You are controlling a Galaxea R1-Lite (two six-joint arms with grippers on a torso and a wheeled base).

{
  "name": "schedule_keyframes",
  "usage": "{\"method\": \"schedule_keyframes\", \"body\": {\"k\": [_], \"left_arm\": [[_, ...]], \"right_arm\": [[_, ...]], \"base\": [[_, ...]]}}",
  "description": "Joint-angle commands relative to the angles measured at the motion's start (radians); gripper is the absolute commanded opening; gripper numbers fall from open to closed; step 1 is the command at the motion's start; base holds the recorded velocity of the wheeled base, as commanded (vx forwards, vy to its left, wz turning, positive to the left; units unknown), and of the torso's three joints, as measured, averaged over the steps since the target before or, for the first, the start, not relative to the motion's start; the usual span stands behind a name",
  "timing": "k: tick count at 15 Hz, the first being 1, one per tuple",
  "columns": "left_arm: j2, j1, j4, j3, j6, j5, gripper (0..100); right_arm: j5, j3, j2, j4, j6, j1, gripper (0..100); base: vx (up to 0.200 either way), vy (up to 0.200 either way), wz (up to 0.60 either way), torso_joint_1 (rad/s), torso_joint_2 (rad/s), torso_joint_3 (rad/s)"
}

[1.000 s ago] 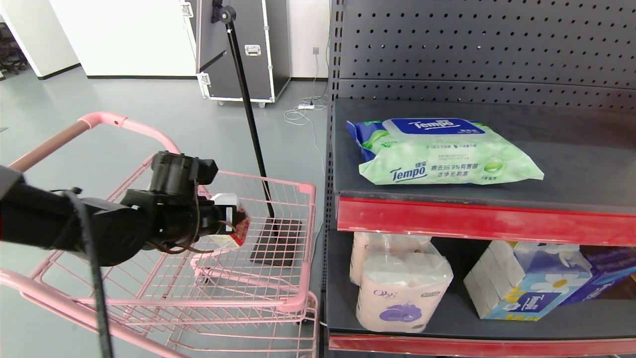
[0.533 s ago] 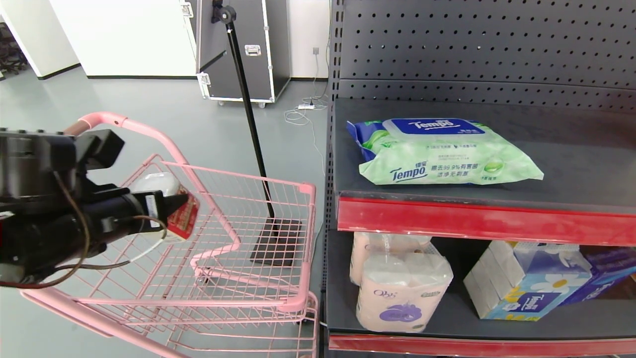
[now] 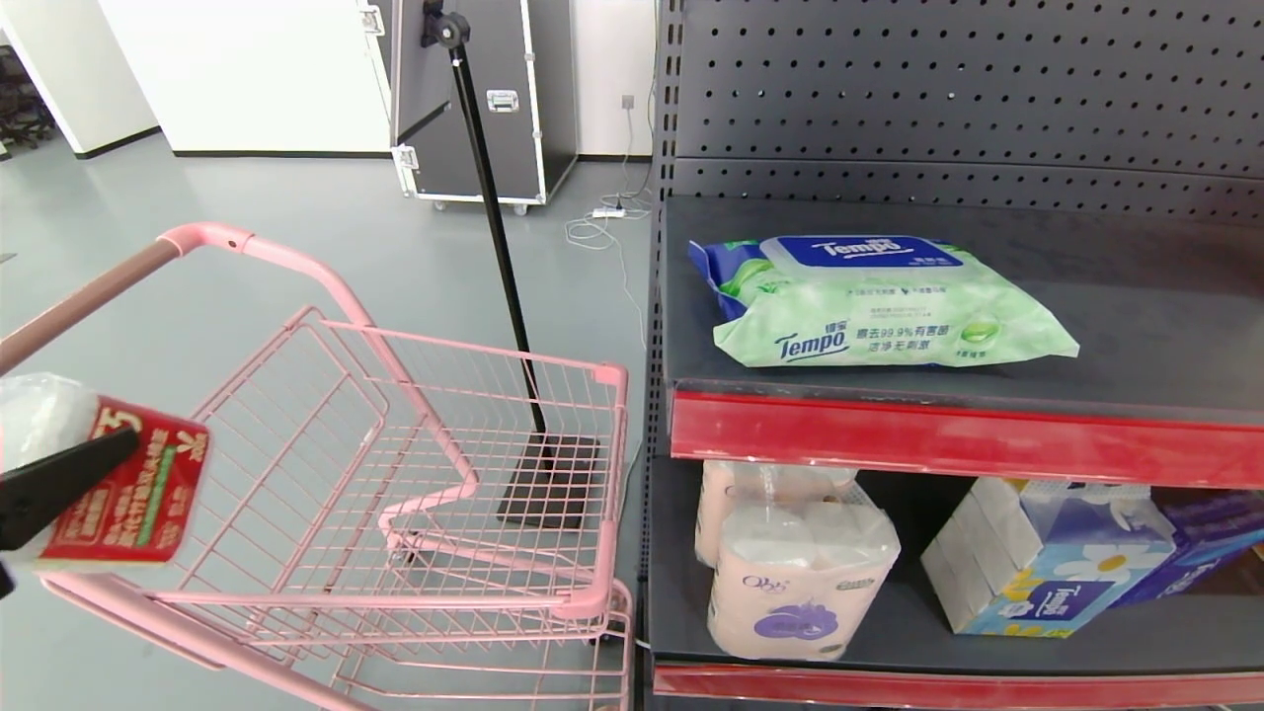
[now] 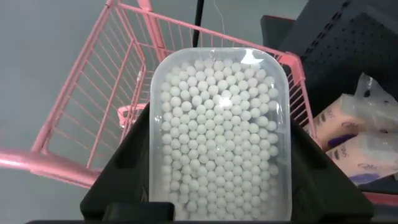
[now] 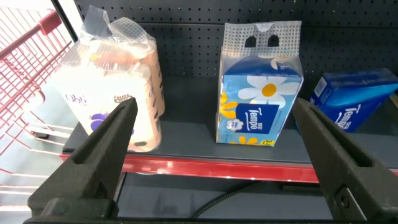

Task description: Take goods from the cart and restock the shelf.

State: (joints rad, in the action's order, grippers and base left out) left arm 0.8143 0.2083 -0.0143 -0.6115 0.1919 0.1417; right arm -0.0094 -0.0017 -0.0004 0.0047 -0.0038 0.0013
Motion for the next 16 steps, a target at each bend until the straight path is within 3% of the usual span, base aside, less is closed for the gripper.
{"method": "schedule_keyframes", "body": {"k": [1, 2, 4, 6, 9, 13, 16], "left_arm": [[-0.300, -0.001, -0.139, 0.032, -0.003, 0.001, 0], [-0.313, -0.001, -0.147, 0.032, -0.003, 0.001, 0], [-0.497, 0.002, -0.253, 0.081, -0.035, -0.008, 0], [-0.560, 0.005, -0.250, 0.128, -0.062, -0.013, 0], [-0.612, 0.008, -0.250, 0.165, -0.065, -0.053, 0], [-0.626, 0.008, -0.250, 0.170, -0.071, -0.057, 0], [-0.626, 0.008, -0.250, 0.164, -0.104, -0.068, 0]], "right_arm": [[0.000, 0.000, 0.000, 0.000, 0.001, 0.000, 100], [0.000, 0.000, 0.000, 0.000, 0.001, 0.000, 100], [0.000, 0.000, 0.000, 0.000, -0.001, 0.000, 100], [0.002, 0.000, 0.000, 0.000, -0.005, 0.000, 100], [0.000, 0.000, 0.000, 0.000, -0.002, 0.002, 100], [0.000, 0.000, 0.000, 0.000, 0.001, 0.002, 100], [0.000, 0.000, 0.000, 0.000, -0.001, 0.002, 100]], "base": [[0.000, 0.000, 0.00, 0.000, 0.00, 0.000], [0.000, 0.000, 0.00, 0.000, 0.00, 0.000], [0.000, 0.000, 0.00, 0.000, 0.00, 0.000], [0.000, 0.000, 0.00, 0.000, 0.00, 0.000], [0.000, 0.000, 0.00, 0.012, -0.04, -0.025], [0.000, 0.000, 0.00, 0.124, -0.41, -0.286], [0.000, 0.000, 0.00, 0.180, -0.53, -0.362]]}}
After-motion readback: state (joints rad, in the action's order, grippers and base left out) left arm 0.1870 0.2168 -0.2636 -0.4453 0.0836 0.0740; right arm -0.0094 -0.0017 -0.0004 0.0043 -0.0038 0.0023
